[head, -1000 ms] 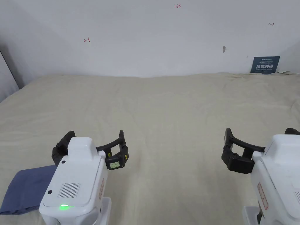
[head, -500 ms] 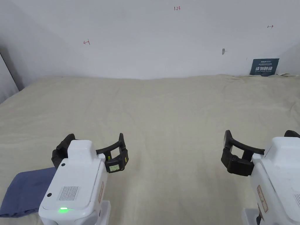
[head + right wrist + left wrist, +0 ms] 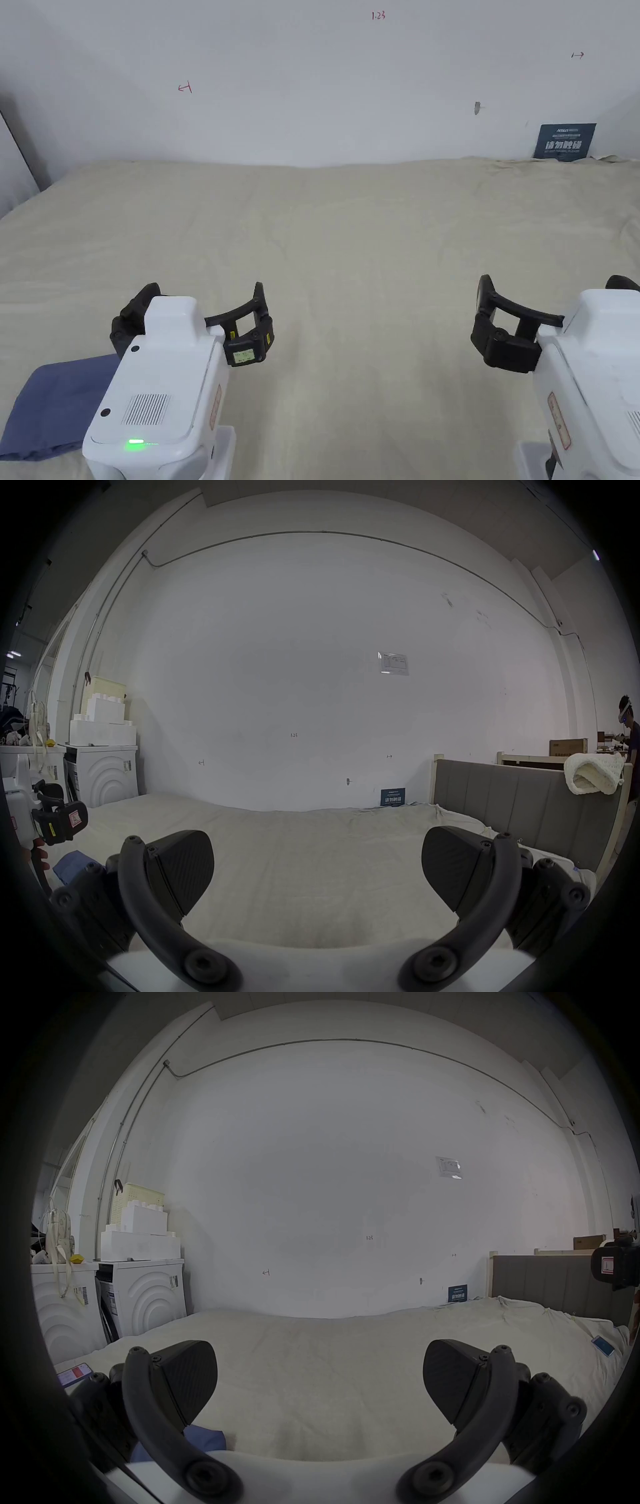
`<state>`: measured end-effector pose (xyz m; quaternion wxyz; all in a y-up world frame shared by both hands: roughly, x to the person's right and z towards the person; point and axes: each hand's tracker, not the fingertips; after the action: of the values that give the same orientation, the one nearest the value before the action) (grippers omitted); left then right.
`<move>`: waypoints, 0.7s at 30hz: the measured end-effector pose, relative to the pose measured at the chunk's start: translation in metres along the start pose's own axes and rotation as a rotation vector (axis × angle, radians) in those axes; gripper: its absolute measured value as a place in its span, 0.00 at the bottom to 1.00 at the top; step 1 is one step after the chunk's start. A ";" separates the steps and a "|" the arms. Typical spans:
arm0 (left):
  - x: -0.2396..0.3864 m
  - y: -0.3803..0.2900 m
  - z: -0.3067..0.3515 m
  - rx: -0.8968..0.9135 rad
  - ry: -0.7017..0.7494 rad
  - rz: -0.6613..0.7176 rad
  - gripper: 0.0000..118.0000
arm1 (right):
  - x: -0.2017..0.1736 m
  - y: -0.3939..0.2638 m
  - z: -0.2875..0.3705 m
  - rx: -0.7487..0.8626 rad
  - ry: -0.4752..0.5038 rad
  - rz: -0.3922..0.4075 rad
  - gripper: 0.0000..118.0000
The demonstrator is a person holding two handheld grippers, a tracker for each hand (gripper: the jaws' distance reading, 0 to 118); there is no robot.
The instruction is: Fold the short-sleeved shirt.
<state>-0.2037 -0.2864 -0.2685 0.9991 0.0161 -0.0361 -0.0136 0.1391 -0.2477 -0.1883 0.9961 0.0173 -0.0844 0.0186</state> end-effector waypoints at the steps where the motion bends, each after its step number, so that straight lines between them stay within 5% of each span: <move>1: 0.000 0.000 0.000 -0.001 -0.001 0.000 1.00 | 0.000 0.000 0.000 0.000 -0.001 0.001 1.00; 21: 0.000 0.000 0.001 -0.002 0.001 -0.004 1.00 | -0.001 0.000 0.000 -0.002 0.001 0.000 1.00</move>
<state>-0.2042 -0.2868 -0.2673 0.9991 0.0153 -0.0356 -0.0154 0.1376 -0.2473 -0.1882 0.9962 0.0162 -0.0838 0.0185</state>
